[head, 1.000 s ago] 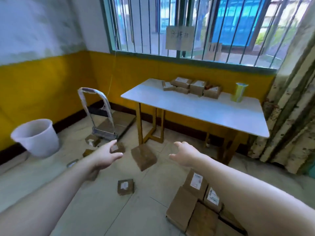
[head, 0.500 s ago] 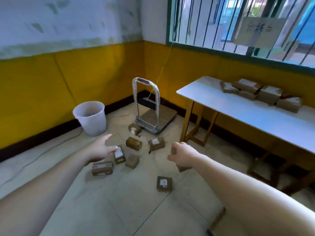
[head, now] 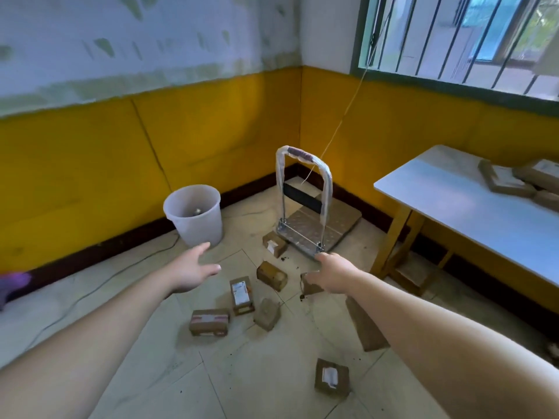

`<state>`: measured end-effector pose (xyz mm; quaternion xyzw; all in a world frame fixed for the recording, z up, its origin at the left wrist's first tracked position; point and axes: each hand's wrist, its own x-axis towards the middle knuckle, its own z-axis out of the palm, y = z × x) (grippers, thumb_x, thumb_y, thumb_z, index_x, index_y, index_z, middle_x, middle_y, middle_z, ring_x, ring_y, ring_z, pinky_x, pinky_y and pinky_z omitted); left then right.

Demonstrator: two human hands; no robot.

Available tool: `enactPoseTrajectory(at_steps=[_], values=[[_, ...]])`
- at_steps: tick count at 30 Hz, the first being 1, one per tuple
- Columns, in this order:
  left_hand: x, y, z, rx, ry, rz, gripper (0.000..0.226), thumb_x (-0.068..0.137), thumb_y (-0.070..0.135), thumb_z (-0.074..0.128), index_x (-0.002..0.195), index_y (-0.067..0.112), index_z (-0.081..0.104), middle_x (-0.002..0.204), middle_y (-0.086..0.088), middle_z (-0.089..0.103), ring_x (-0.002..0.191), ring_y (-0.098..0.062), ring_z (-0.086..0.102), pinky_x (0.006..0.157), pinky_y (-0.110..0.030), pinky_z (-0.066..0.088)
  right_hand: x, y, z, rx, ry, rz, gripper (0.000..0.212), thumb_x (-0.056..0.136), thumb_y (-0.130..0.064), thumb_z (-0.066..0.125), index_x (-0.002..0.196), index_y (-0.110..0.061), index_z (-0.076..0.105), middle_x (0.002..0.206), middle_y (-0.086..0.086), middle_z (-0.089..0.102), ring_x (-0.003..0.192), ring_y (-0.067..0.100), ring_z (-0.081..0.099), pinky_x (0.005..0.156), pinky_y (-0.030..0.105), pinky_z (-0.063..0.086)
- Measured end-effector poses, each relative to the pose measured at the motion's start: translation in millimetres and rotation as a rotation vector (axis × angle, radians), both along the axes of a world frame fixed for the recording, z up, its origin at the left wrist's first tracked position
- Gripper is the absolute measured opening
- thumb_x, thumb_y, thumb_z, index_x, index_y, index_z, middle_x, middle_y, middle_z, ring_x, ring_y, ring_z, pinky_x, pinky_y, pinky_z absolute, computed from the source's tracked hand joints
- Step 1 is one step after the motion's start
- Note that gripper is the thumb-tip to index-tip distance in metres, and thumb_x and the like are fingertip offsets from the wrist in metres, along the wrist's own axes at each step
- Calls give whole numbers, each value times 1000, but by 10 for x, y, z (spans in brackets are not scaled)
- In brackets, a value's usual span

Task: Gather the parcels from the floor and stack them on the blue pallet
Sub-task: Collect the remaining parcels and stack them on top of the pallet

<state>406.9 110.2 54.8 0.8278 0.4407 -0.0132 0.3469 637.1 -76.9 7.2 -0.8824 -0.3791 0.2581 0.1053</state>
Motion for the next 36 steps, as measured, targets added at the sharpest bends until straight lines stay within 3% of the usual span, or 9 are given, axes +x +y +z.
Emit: enactPoseTrajectory(at_steps=[3,7,15,19,21,25,29,36], values=[[217,355,8,0,7,2,72,90,34,60,149,24,20,156,-3,21,141,-23,25,110,-36,26,236,461,33,7,-5,15,59,89,-46,57,139,-19,42,127,7,50,106,23,54,80,30,50],[364,923,-45,-26,25,-4,72,90,34,59,150,25,18,157,-1,18,141,-22,24,111,-36,25,422,1068,-17,-15,25,58,57,88,-44,58,137,-18,44,123,6,50,98,21,55,74,28,48],[886,2488,-233,-44,64,-138,72,91,36,57,149,30,14,157,-4,17,141,-25,25,107,-37,29,718,2344,-275,21,-10,-94,52,85,-49,60,129,-23,52,84,-8,44,68,7,50,50,21,44],[1080,3357,-280,-19,127,-233,73,90,40,56,150,30,14,157,-4,16,142,-26,22,108,-38,27,746,3008,-300,-18,-11,-125,64,84,-52,58,139,-23,42,122,4,50,89,18,55,66,26,49],[1277,3726,-232,-4,140,-257,73,90,41,55,150,30,14,157,-4,16,142,-28,20,110,-41,25,797,3282,-242,-9,-25,-141,67,84,-53,58,140,-21,39,130,6,48,99,21,56,76,30,52],[1825,4098,-282,-29,139,-348,72,90,41,56,149,31,16,156,-6,20,140,-28,27,109,-42,29,1023,3503,-174,-24,-42,-241,69,84,-54,58,141,-21,39,132,6,48,107,23,56,84,33,52],[2379,4203,-473,-45,167,-443,73,90,39,57,149,30,17,157,-4,18,140,-27,27,109,-42,29,1398,3488,-314,-48,-23,-348,64,86,-51,57,140,-21,41,132,7,50,107,22,56,81,29,49],[3086,4759,-673,19,217,-422,74,88,39,59,149,27,19,155,-5,23,138,-28,32,106,-41,34,2039,3826,-536,-49,46,-423,64,88,-50,57,139,-16,41,131,9,52,105,22,57,78,28,50]])
